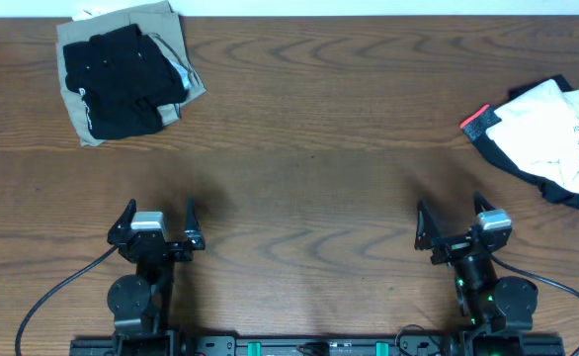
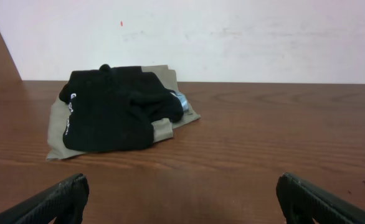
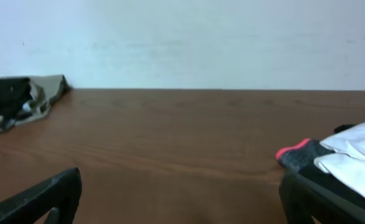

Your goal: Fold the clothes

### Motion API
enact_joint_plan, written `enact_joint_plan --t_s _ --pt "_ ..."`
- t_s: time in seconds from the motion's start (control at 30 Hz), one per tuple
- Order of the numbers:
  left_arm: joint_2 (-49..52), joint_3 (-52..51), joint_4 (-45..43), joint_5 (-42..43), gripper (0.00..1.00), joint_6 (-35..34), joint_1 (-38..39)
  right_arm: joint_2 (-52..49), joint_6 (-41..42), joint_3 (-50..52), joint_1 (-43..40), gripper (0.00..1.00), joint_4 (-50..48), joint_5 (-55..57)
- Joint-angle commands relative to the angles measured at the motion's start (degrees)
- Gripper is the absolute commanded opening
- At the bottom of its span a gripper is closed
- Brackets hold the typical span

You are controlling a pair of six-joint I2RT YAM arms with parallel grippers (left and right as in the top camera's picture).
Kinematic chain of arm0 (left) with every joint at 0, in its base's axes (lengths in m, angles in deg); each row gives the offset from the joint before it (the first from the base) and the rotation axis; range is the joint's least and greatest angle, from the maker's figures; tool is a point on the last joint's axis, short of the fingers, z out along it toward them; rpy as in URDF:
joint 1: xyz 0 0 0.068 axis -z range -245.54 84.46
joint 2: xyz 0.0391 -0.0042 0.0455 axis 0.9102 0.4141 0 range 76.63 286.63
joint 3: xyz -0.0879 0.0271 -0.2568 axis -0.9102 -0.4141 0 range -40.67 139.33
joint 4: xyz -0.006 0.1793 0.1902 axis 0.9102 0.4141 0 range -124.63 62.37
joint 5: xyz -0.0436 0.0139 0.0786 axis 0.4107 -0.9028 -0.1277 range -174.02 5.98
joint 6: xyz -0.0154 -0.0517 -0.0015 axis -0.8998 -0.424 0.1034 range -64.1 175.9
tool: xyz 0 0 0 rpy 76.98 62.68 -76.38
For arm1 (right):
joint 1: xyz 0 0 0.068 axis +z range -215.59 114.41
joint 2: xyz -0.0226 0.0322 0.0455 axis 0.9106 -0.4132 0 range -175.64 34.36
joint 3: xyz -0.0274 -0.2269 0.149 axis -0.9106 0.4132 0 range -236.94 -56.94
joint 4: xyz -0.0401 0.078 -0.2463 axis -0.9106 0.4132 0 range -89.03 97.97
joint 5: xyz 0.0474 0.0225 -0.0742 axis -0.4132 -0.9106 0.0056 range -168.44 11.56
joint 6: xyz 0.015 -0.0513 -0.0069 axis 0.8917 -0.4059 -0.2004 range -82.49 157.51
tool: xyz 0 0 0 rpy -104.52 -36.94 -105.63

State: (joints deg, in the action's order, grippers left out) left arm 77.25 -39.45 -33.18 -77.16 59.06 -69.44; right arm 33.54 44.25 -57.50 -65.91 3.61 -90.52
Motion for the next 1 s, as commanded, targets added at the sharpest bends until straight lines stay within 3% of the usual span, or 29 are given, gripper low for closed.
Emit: enact_joint_plan --t_s 0.0,0.27,0.97 --pt "-0.39 -0.98 1.9 0.37 0.98 -0.26 0.24 0.52 -2.8 0.26 -0.48 0.99 0.57 -0.26" --pt "-0.39 -0.98 1.9 0.37 0.98 -0.26 0.24 0.52 -8.98 0.24 -0.48 0.99 0.59 -0.2" --pt "-0.39 -0.98 1.9 0.37 0.98 -0.26 0.24 0.5 -8.96 0.24 -0.52 0.99 0.55 -0.37"
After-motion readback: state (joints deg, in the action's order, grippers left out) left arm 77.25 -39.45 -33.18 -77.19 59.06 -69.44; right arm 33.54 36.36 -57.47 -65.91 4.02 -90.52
